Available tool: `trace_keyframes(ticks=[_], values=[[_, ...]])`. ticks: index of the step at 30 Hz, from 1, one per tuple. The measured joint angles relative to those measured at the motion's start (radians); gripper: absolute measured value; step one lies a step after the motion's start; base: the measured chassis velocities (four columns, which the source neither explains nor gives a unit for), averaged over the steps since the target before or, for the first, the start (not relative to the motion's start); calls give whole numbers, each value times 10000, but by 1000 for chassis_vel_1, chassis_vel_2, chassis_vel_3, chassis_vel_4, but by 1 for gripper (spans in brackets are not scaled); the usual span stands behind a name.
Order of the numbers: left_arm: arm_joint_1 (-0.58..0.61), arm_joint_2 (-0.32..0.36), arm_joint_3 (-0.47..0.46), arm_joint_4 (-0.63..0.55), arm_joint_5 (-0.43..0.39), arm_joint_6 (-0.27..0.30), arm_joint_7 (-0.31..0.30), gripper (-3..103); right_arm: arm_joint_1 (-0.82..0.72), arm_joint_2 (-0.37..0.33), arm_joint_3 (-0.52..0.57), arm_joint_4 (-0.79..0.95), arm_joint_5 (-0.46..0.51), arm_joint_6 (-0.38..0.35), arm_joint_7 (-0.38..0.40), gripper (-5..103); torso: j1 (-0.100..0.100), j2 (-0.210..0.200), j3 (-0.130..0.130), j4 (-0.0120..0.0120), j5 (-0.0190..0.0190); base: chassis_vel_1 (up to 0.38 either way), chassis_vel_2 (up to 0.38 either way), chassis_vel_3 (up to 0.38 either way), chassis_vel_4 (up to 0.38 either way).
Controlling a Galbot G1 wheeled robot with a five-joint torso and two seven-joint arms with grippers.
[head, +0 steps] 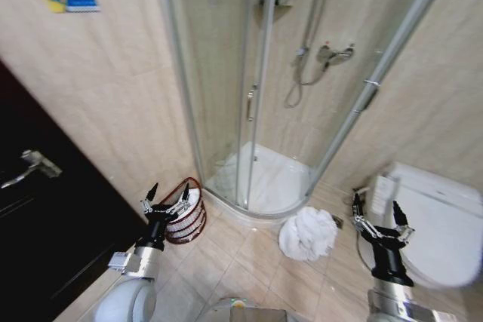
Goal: Discard the used towel into the hamper.
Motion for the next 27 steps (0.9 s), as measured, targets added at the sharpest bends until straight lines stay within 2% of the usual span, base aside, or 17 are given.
trace_keyframes(ticks=[7, 14, 27], values=[[0, 0, 0, 0, 0, 0, 0, 100, -22, -76, 69, 1, 146, 11, -56, 100, 0, 0, 0, 0, 0, -116, -117, -124, -131], [0, 0, 0, 0, 0, 0, 0, 100, 71, -203, 296, -125, 731, -28, -127, 100, 0, 0, 0, -3, 1, -111, -122, -111, -115], [0, 0, 0, 0, 0, 0, 0, 100, 89, -176, 161, -207, 758, -7, -198, 100, 0, 0, 0, 2, -1, -25, -22, -8, -4]])
